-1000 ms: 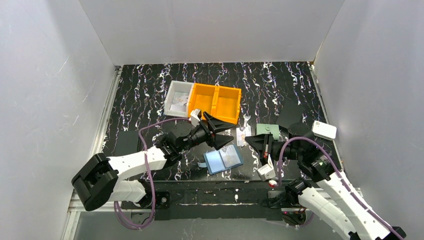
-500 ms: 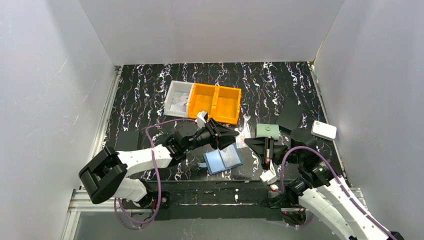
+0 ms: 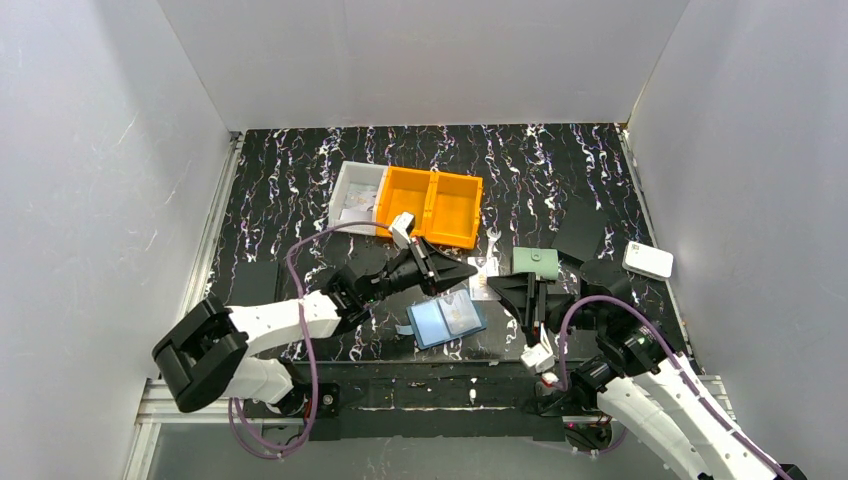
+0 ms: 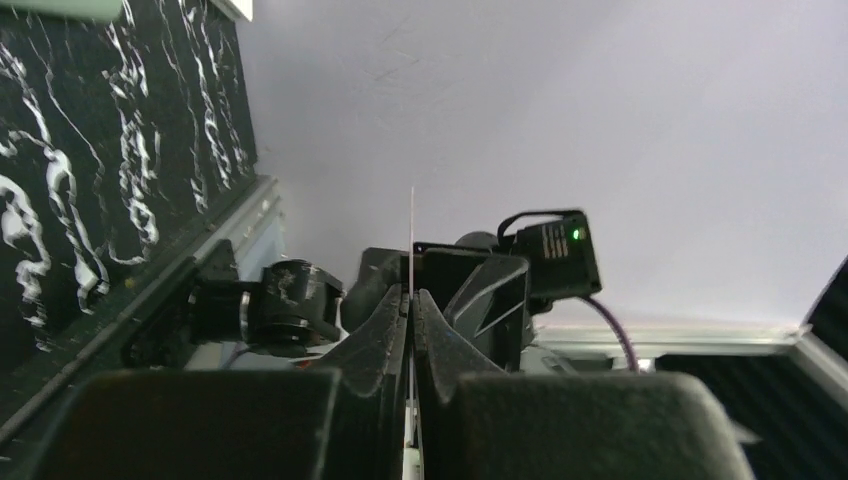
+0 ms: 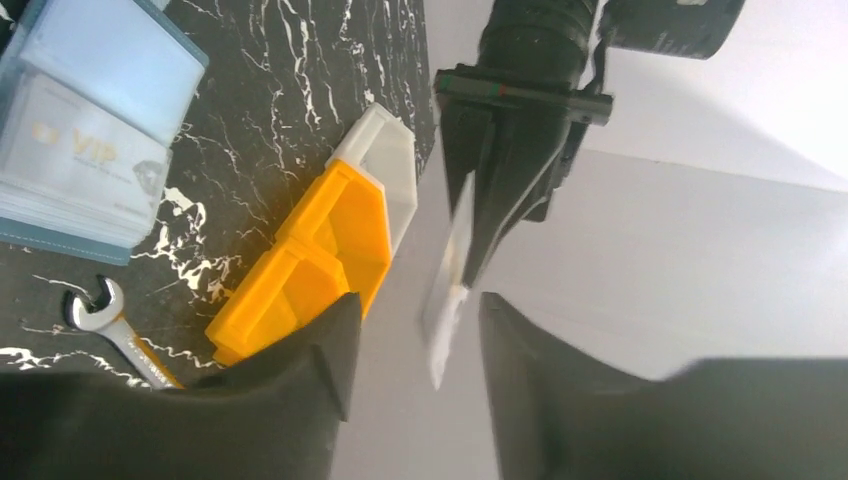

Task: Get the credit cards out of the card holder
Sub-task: Place the credit card in the storage box.

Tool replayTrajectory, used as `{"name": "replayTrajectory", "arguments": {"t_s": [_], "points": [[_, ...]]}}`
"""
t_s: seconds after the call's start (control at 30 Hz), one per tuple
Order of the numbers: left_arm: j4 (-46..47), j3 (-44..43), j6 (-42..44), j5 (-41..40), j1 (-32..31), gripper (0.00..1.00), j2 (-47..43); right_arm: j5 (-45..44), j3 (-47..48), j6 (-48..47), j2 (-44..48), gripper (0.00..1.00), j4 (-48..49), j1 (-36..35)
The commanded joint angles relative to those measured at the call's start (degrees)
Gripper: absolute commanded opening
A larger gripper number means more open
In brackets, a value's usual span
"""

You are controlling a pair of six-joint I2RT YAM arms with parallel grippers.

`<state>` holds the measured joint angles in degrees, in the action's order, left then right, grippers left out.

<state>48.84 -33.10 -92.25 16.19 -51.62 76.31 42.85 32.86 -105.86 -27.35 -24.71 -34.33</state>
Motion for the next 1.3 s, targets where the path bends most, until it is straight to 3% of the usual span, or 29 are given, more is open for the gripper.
{"name": "replayTrajectory", "arguments": {"t_s": [0.0,0.07,0.13,0.23,0.33,0.4,0.47,0.6,0.77,1.17,1.27], "points": [[3.28,2.93,19.48,0.42,0.76,0.00,-6.76,1.84,2.11,-0.55,0.33,0.69,-6.27,-0.39],[-6.21,2.77,28.08,2.33,2.17,0.00,-9.71,1.95,4.32,2.04,0.07,0.86,-10.72,-0.39],[-16.76,1.24,40.92,2.75,2.48,0.00,-13.02,1.50,6.74,11.24,-0.82,0.96,-13.06,-0.39],[-30.65,-1.06,59.52,3.62,2.29,0.00,-17.21,-0.85,10.89,33.05,-4.53,0.98,-11.34,-0.39],[-40.84,-3.22,71.72,3.79,2.05,0.00,-20.14,-3.10,16.51,54.66,-12.72,0.98,-10.92,-0.39],[-45.62,-4.84,77.37,4.32,1.90,0.00,-20.62,-1.99,21.06,62.50,-19.44,0.98,-15.10,-0.39],[-48.35,-6.44,81.56,5.23,1.28,0.00,-20.36,1.59,26.89,64.63,-26.48,0.98,-22.46,-0.39],[-48.39,-7.55,86.47,5.92,-0.58,0.00,-19.71,10.01,31.92,67.26,-36.41,0.98,-30.38,-0.39],[-46.59,-9.31,87.60,5.88,-2.49,0.00,-17.70,13.79,27.20,81.86,-35.85,0.97,-16.54,-0.21],[-44.24,-14.20,87.18,7.93,-5.34,0.00,-11.15,13.20,21.83,82.41,-36.52,0.72,-9.57,-0.30],[-43.88,-14.68,86.93,8.69,-5.35,0.00,-10.64,14.00,21.62,81.06,-36.93,0.52,-9.22,-0.39]]}}
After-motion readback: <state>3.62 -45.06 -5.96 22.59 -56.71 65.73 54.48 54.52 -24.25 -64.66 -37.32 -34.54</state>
